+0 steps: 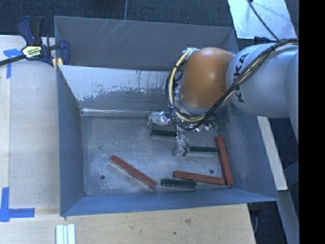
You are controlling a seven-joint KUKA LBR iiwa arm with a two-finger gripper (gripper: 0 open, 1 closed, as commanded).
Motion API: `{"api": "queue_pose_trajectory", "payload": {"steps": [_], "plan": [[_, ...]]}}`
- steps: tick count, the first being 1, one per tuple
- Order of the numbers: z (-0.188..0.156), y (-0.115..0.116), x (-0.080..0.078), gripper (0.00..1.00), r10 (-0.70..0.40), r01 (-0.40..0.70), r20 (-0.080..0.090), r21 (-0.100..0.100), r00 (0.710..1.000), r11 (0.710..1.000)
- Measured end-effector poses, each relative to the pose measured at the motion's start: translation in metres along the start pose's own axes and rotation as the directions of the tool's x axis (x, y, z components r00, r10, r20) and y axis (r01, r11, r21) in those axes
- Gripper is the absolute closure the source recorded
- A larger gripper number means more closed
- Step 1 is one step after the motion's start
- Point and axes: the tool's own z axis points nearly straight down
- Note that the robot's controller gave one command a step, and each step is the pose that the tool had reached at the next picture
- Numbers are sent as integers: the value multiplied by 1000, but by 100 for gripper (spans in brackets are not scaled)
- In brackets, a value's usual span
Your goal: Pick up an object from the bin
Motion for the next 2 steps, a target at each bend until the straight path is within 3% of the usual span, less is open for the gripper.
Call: {"api": "queue_pose_trajectory", "payload": {"steps": [1,2], "plan": [[-2,1,-2,100,1,-1,4,0,1000,1000],[-182,-11,19,100,9,-9,11,6,1000,1000]]}}
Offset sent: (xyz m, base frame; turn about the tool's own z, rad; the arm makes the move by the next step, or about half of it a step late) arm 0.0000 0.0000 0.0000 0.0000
